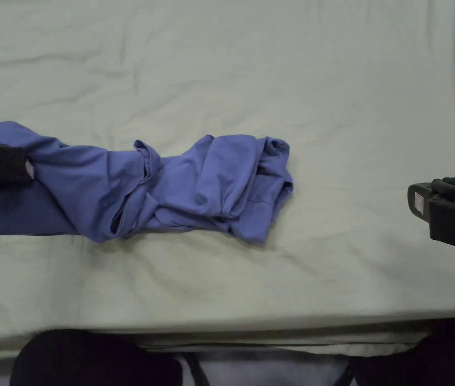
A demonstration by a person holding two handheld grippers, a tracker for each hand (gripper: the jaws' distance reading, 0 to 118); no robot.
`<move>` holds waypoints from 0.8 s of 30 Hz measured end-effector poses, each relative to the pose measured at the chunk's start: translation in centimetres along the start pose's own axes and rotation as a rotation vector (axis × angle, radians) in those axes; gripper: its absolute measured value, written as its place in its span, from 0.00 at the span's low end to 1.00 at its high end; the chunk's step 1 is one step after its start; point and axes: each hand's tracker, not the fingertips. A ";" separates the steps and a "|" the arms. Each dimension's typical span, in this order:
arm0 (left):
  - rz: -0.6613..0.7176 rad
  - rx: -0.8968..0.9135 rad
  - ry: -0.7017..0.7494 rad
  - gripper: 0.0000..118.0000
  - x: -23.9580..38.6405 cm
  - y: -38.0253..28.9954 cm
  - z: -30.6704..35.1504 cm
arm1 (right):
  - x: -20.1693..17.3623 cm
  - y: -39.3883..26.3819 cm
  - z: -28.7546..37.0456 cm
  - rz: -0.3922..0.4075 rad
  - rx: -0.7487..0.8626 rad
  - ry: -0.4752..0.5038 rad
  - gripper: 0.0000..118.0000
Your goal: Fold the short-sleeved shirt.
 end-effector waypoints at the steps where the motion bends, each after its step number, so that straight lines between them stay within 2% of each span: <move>1: -0.013 0.008 -0.020 0.18 1.3 0.1 0.4 | 0.1 0.0 0.0 -0.004 0.002 0.001 0.02; 5: -0.133 0.028 -0.095 0.18 9.6 0.2 -0.1 | 0.6 0.0 0.3 -0.015 0.010 0.006 0.02; 10: -0.245 -0.091 -0.331 0.18 20.3 -0.6 -4.4 | 1.9 -0.3 1.3 -0.028 0.019 -0.012 0.02; 13: -0.266 -0.149 -0.389 0.18 24.0 -1.6 -6.7 | 3.1 -0.7 1.3 -0.053 0.011 -0.028 0.02; 14: -0.254 -0.150 -0.386 0.22 24.6 -1.7 -7.3 | 3.3 -0.8 1.2 -0.059 0.009 -0.035 0.02; 15: -0.237 -0.157 -0.376 0.36 24.8 -1.6 -7.7 | 3.5 -0.9 1.2 -0.065 0.006 -0.042 0.02; 16: -0.209 -0.152 -0.380 0.59 24.7 -1.5 -7.9 | 3.6 -1.0 1.1 -0.069 0.003 -0.046 0.02; 17: -0.156 -0.149 -0.444 0.83 24.2 -1.3 -7.5 | 3.7 -1.1 1.1 -0.073 0.002 -0.044 0.02; 19: 0.031 -0.171 -0.706 0.86 22.3 -0.6 -5.8 | 3.7 -1.2 1.0 -0.078 0.000 -0.034 0.02; 20: 0.046 -0.117 -0.740 0.86 21.3 -0.5 -4.1 | 3.7 -1.2 0.9 -0.079 -0.001 -0.031 0.02; 22: -0.014 0.030 -0.704 0.86 19.0 -0.5 -0.1 | 3.6 -1.2 0.8 -0.080 -0.003 -0.027 0.02; 24: -0.097 0.088 -0.526 0.90 17.0 -0.6 1.8 | 3.4 -1.1 0.6 -0.076 -0.001 -0.022 0.02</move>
